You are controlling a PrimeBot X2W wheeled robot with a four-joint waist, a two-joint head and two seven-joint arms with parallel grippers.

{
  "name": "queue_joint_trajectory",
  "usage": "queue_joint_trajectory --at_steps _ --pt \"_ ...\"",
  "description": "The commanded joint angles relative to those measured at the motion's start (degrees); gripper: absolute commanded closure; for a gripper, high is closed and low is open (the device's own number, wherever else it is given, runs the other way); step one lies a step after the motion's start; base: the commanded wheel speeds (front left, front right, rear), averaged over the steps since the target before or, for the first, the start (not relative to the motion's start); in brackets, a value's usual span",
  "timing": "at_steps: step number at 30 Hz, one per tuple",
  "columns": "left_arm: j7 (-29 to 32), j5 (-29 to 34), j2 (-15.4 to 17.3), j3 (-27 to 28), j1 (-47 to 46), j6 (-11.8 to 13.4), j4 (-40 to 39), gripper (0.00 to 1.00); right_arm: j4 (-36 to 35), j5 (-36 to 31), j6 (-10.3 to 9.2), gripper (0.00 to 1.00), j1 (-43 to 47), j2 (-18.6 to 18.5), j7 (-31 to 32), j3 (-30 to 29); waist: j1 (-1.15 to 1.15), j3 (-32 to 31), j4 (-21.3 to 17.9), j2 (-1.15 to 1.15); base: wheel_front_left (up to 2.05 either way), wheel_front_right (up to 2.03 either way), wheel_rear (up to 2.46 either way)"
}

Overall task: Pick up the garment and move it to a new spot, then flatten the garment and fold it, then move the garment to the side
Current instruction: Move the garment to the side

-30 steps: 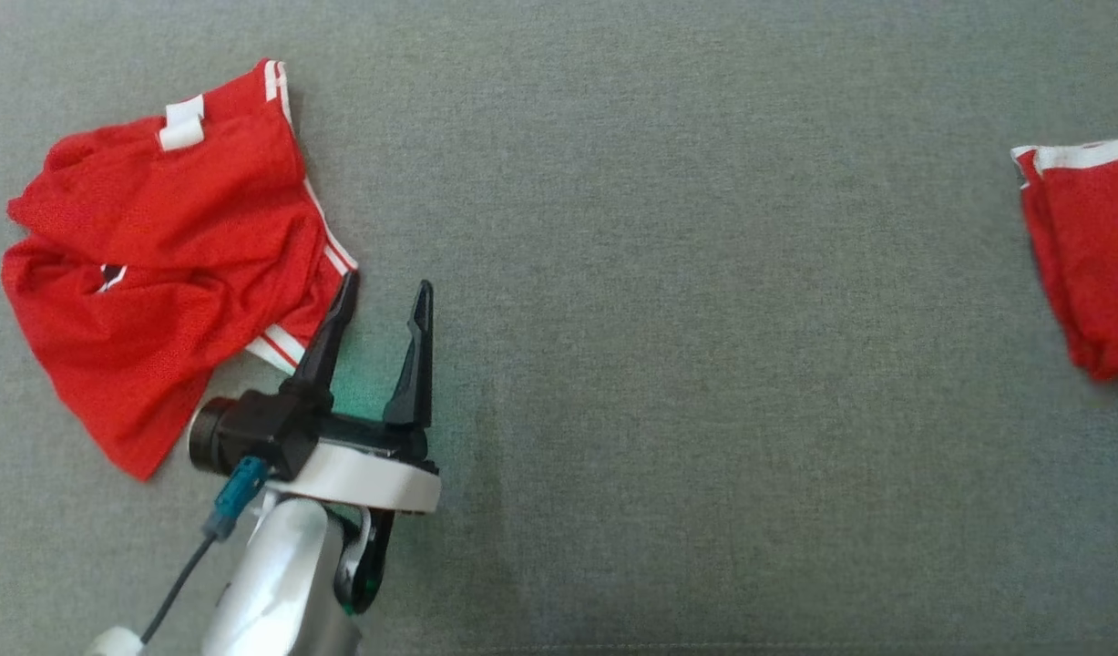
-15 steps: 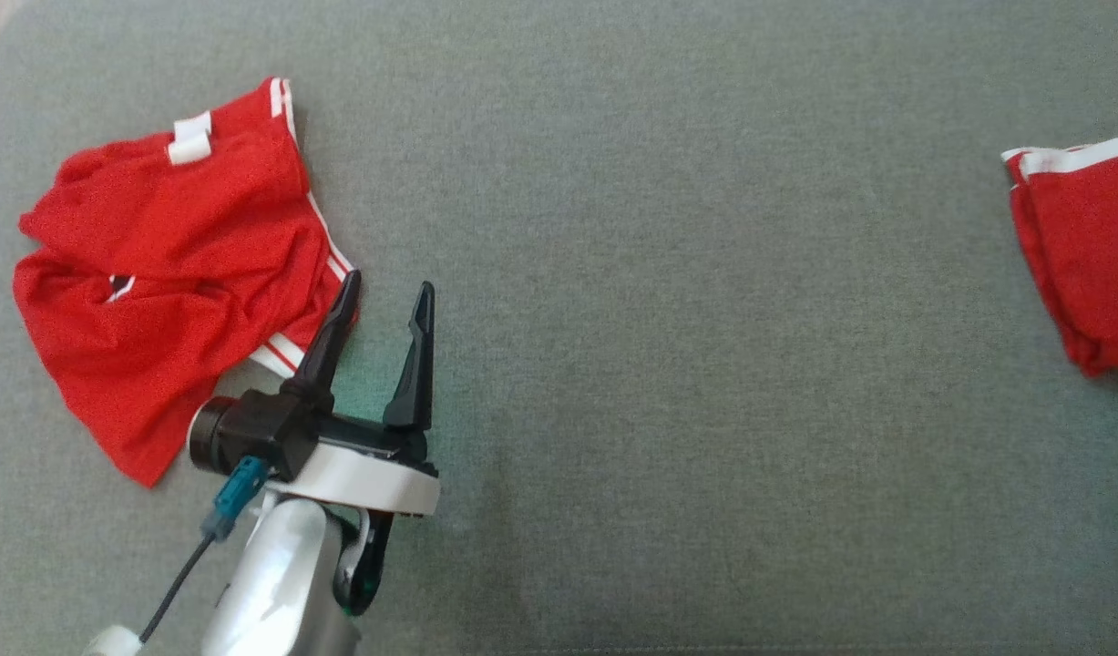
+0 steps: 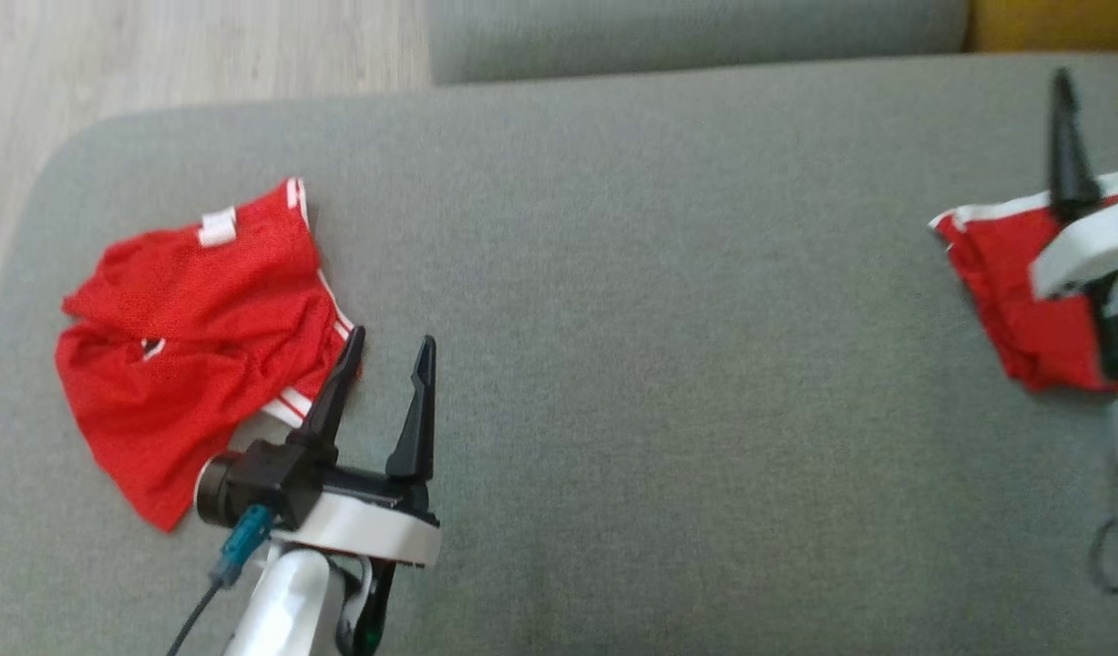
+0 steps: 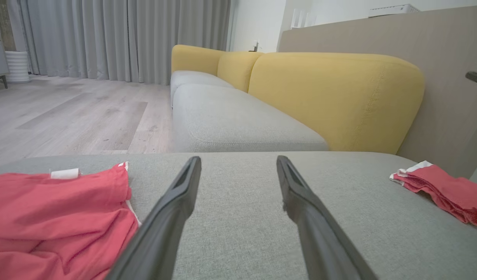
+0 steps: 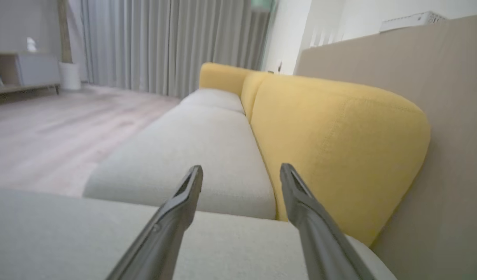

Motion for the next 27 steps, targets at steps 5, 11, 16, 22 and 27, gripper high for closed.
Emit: queue_joint_trajectory --at_steps 5,11,16,22,27 --pt "-0.55 -0.10 0.19 2.59 1.17 0.89 -2.58 0.00 -8.30 4.55 -0.05 0.00 7.67 6.89 -3.63 1.40 0.01 -4.71 -0.35 0.00 0.00 0.00 0.00" --pt "-0.55 -1.00 0.19 3.39 4.66 1.36 -3.32 0.00 -12.83 4.67 -0.05 0.00 18.65 13.75 -8.32 2.26 0.01 -6.15 0.00 0.00 0.00 0.00 0.00" --pt "-0.55 -2.74 0.19 3.68 5.86 1.64 -3.28 0.00 -13.77 4.19 -0.05 0.00 24.64 14.92 -9.90 2.54 0.01 -6.21 0.51 0.00 0.00 0.00 0.00" --pt "-0.55 -2.47 0.19 3.99 5.90 1.61 -3.04 0.00 -14.26 7.81 -0.05 0.00 27.65 14.99 -10.36 5.38 0.01 -6.21 0.82 0.00 0.00 0.00 0.00" --pt "-0.55 -2.55 0.19 3.99 5.52 1.62 -3.19 0.00 -15.48 8.97 -0.05 0.00 27.57 15.00 -10.38 5.30 0.01 -6.07 1.19 0.00 0.00 0.00 0.00"
